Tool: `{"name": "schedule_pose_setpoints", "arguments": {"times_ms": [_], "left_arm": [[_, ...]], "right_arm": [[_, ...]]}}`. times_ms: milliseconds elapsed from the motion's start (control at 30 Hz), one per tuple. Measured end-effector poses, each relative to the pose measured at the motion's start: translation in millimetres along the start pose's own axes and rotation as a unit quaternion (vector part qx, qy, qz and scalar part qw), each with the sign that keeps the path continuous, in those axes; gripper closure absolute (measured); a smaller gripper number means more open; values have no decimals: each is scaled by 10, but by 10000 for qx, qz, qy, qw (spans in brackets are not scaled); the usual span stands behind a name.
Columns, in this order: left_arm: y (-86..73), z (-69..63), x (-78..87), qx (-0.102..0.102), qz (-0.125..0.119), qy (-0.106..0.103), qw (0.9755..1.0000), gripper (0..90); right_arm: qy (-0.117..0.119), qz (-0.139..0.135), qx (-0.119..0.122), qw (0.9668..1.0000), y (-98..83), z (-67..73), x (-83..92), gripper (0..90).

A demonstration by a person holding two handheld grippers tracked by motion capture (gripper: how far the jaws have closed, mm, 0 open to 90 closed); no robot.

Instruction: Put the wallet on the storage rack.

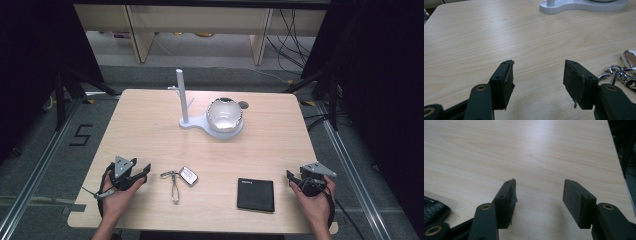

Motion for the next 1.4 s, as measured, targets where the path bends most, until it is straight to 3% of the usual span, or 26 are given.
{"name": "schedule_pose_setpoints", "arguments": {"times_ms": [100, 267, 333, 367, 400, 433, 500, 600, 633, 667, 700, 733, 767, 833, 900, 933, 967, 1000, 1033, 1067, 1100, 1167, 1300, 1367, 1400], "left_arm": [[0, -6, -4, -9, 16, 19, 10000, 405], [0, -7, -4, 5, 10, 22, 10000, 403], [2, -1, 2, 48, -19, -1, 10000, 403], [2, 0, 0, 58, -22, -21, 10000, 402], [2, 1, 0, 58, -19, -28, 10000, 402], [2, 1, -1, 61, -18, -34, 10000, 402], [2, 0, -2, 53, -9, -39, 10000, 402], [2, 1, 4, 55, -33, -43, 10000, 401], [3, 2, 3, 61, -50, -50, 10000, 401], [2, 3, 5, 56, -46, -66, 10000, 400], [2, 2, 5, 65, -51, -71, 9999, 399], [2, 1, 6, 57, -47, -69, 9999, 399], [1, 0, 5, 55, -44, -69, 10000, 399], [1, -6, 0, 51, -41, -67, 10000, 399], [-1, -11, 2, 44, -33, -59, 10000, 399], [0, -10, 1, 42, -37, -53, 10000, 399], [0, -9, 0, 49, -43, -60, 10000, 399], [0, -7, 1, 55, -36, -62, 10000, 399], [0, -5, 2, 60, -26, -55, 10000, 399], [0, -4, 3, 63, -20, -53, 10000, 398], [0, -4, 2, 66, -23, -55, 10000, 398], [0, -3, 3, 64, -25, -54, 10000, 398], [0, -4, 3, 66, -32, -47, 10000, 398], [0, -5, 1, 59, -32, -48, 10000, 398], [0, -7, 2, 60, -32, -54, 10000, 398]], "right_arm": [[96, 290, 55, 9995, 21, 25, 43, 462], [217, 715, -68, 9972, 97, 50, 100, 466], [370, 1220, -220, 9916, 93, 86, 164, 468], [457, 1386, -126, 9892, 104, 77, 179, 473], [540, 1428, -153, 9882, 113, 90, 173, 480], [583, 1593, -284, 9851, 126, 119, 201, 481], [621, 1846, -258, 9805, 121, 141, 226, 490], [716, 1996, -367, 9766, 161, 207, 263, 510], [809, 1951, -393, 9766, 185, 243, 277, 513], [833, 2047, -538, 9738, 204, 295, 303, 515], [889, 2084, -533, 9725, 223, 325, 319, 515], [950, 2081, -375, 9728, 232, 333, 320, 515], [1044, 2172, -529, 9691, 248, 399, 332, 516], [1168, 2195, -450, 9675, 259, 440, 310, 517], [1262, 2359, -500, 9623, 257, 507, 293, 517], [1252, 2506, -648, 9578, 259, 549, 291, 517], [1323, 2543, -696, 9555, 254, 580, 282, 517], [1361, 2652, -891, 9504, 252, 635, 283, 519], [1294, 2708, -858, 9500, 239, 633, 271, 519], [1413, 2691, -843, 9490, 241, 666, 263, 519], [1378, 2767, -878, 9470, 235, 690, 260, 518], [1446, 2781, -661, 9473, 226, 690, 237, 515], [1513, 2872, -808, 9424, 231, 765, 216, 511], [1537, 2993, -901, 9374, 229, 784, 222, 503], [1608, 2961, -793, 9382, 221, 769, 204, 502]]}}
Point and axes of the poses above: each handheld gripper's, and its own axes: x roughly backward along the jaws, y roughly out of its top, z roughly to its left, the point moved 6 cm from there along -x, roughly forward along the jaws, and after that the axes turned 6 degrees about x, right-handed, at the moved point
